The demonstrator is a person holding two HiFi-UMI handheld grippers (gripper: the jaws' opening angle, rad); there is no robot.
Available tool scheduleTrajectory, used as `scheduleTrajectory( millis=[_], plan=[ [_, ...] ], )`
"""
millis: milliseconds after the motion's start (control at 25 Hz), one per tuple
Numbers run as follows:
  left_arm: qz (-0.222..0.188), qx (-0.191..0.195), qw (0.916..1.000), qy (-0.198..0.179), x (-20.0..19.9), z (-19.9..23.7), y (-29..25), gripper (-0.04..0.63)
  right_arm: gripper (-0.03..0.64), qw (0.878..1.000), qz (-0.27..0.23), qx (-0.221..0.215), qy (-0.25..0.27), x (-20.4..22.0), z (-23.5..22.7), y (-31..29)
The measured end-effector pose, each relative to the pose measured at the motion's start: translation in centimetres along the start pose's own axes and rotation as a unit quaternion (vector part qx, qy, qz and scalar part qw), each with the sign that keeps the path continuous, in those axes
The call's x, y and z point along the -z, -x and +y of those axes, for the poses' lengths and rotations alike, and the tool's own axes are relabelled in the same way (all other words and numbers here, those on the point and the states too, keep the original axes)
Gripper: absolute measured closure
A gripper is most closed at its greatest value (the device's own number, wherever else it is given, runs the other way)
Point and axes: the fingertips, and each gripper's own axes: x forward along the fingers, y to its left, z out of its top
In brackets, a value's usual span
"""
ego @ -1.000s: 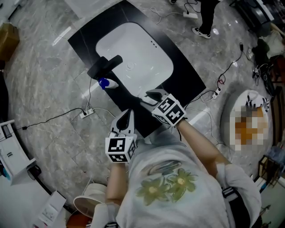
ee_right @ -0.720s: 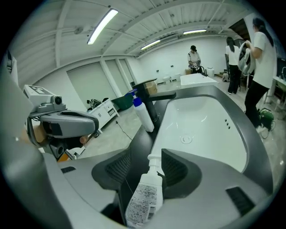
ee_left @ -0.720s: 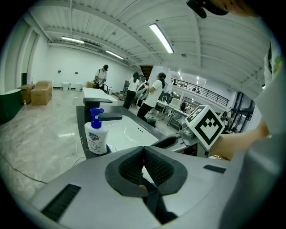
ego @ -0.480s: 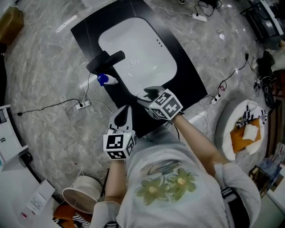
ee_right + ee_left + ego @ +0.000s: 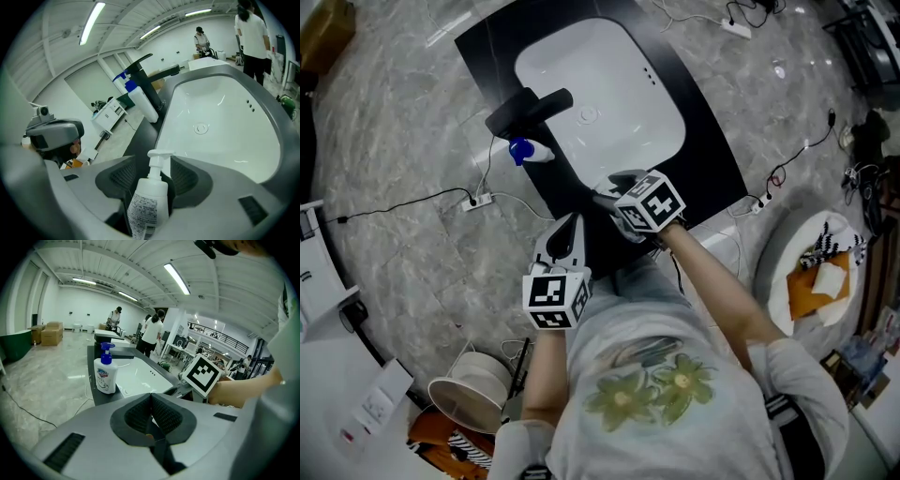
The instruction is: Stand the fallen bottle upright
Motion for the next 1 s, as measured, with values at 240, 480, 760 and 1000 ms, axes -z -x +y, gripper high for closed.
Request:
scheduleTrajectory(
  millis=[240,480,760,1000],
  plan=[
    [0.017,0.012,0.9997,-0.01,-0.1,0.6,-0.3,0.577,0.408,0.999,0.038,0.001,-0.02,0.7,-0.8,-1.3],
    [0.029,0.023,0.9992,-0.017,-0.3,1.2,-0.2,0.577,0.408,0.998,0.063,0.008,-0.03,0.6,-1.0,-2.0],
    [0.039,0.035,0.9984,-0.02,-0.2,1.5,-0.1,0.577,0.408,0.995,0.09,0.009,-0.039,1.1,-0.7,-3.0],
    [0.042,0.041,0.9981,-0.022,-0.4,2.0,-0.3,0.577,0.451,0.994,0.102,0.023,-0.031,0.9,-0.6,-3.3]
  ],
)
